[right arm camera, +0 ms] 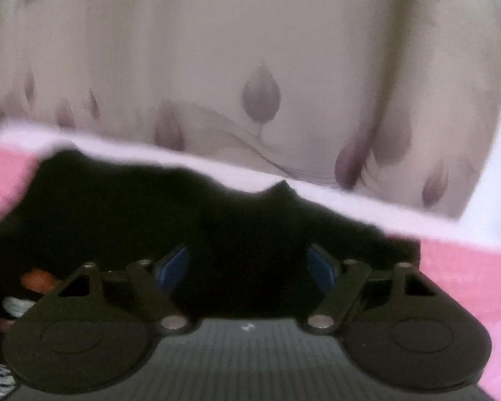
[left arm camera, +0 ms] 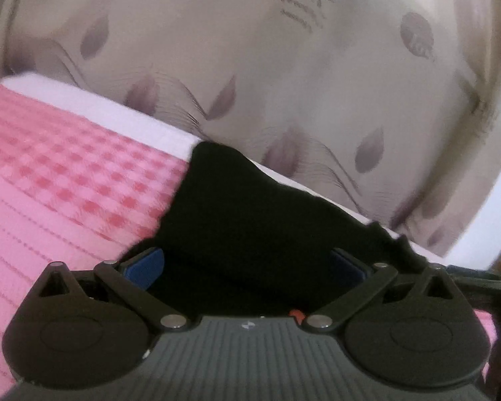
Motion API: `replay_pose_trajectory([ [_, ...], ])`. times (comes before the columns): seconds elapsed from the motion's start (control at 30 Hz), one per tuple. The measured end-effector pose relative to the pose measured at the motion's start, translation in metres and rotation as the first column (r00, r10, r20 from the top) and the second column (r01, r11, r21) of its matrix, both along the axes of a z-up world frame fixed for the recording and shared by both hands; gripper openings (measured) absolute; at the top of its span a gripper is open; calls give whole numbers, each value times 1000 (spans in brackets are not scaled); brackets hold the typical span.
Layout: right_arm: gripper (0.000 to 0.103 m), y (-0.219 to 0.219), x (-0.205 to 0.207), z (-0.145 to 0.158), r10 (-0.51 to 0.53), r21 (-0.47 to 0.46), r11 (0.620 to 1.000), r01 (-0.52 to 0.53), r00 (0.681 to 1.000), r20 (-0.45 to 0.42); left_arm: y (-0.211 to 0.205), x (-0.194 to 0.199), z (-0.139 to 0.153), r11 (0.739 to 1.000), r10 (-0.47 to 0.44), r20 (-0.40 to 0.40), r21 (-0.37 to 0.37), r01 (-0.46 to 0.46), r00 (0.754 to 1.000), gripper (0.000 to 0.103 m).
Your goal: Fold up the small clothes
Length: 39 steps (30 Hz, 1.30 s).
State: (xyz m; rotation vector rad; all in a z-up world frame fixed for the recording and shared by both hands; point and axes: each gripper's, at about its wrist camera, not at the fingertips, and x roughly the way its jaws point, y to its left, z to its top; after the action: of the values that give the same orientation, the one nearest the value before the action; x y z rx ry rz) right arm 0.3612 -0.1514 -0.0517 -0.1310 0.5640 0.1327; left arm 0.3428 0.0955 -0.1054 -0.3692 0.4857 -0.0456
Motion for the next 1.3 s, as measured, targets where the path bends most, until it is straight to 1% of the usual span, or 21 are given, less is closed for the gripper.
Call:
replay_pose_trajectory([
  [0.03, 40, -4, 7, -6, -32, -21, 999, 32, 999, -3, 2, 1, 4, 1000, -8, 1, -4, 8, 1000, 102],
  [0.07, 22, -20, 12, -8, -83, 39, 996, 84, 996, -16, 1, -2, 5, 1000, -15, -1, -6, 15, 1000, 103],
  [0.17, 23, -99, 2, -22, -234, 412, 876, 249, 968, -87, 0, -5, 8, 1000, -7, 0, -7, 7, 1000, 103],
  [0.23, 24, -143, -13, -44, -241, 603, 745, 285, 958, -154, -5, -6, 8, 1000, -3, -4, -1, 3, 1000, 103],
  [0.27, 24, -160, -24, -60, -226, 703, 655, 279, 959, -170, -5, -5, 8, 1000, -2, -5, 4, 2, 1000, 103],
  [0.33, 24, -178, -39, -78, -230, 763, 576, 292, 954, -192, -6, -6, 8, 1000, -7, -2, 6, 7, 1000, 103],
  [0.43, 25, -190, -49, -87, -203, 825, 510, 243, 966, -158, -5, -6, 7, 1000, -7, -3, 7, 7, 1000, 103],
  [0.47, 32, -193, -49, -86, -202, 839, 493, 231, 968, -148, -5, -7, 8, 1000, -6, -5, 7, 6, 1000, 103],
  [0.5, 48, -194, -47, -84, -199, 847, 486, 216, 971, -133, -5, -7, 7, 1000, -5, -7, 6, 5, 1000, 103],
  [0.57, 79, -191, -40, -77, -198, 829, 523, 198, 974, -108, -4, -7, 7, 1000, -6, -10, 4, 6, 1000, 103],
  [0.67, 83, -177, -25, -62, -205, 754, 629, 189, 976, -73, -4, -8, 7, 1000, -7, -12, 3, 7, 1000, 103],
  [0.77, 83, -161, 7, -61, -188, 617, 757, 216, 976, -111, -4, -7, 7, 1000, -12, -14, 4, 12, 1000, 103],
  [0.8, 81, -158, 17, -64, -163, 596, 778, 200, 980, -116, -4, -8, 7, 1000, -12, -16, 4, 12, 1000, 103],
  [0.83, 71, -153, 27, -68, -131, 573, 798, 184, 982, -133, -4, -7, 7, 1000, -12, -16, 5, 12, 1000, 103],
  [0.87, 32, -149, 33, -71, -103, 554, 815, 172, 983, -153, -4, -8, 7, 1000, -13, -16, 5, 13, 1000, 103],
  [0.9, 19, -144, 37, -71, -86, 534, 830, 162, 983, -164, -3, -7, 7, 1000, -13, -17, 3, 13, 1000, 103],
  [1.0, 8, -152, 27, -62, -97, 558, 817, 143, 989, -112, -2, -7, 6, 1000, -11, -21, -2, 11, 1000, 103],
  [1.1, 4, -188, -3, -55, -220, 662, 726, 186, 975, -33, -3, -6, 6, 1000, -5, -22, -5, 5, 1000, 103],
  [1.17, 4, -203, -11, -65, -237, 694, 692, 199, 971, -42, -3, -6, 6, 1000, -4, -23, -7, 4, 1000, 103],
  [1.27, 4, -204, -6, -88, -217, 690, 688, 225, 971, -101, -3, -6, 6, 1000, -4, -24, -5, 4, 1000, 103],
  [1.3, 4, -207, -7, -93, -202, 728, 653, 206, 975, -94, -3, -6, 6, 1000, -4, -23, -5, 4, 1000, 103],
])
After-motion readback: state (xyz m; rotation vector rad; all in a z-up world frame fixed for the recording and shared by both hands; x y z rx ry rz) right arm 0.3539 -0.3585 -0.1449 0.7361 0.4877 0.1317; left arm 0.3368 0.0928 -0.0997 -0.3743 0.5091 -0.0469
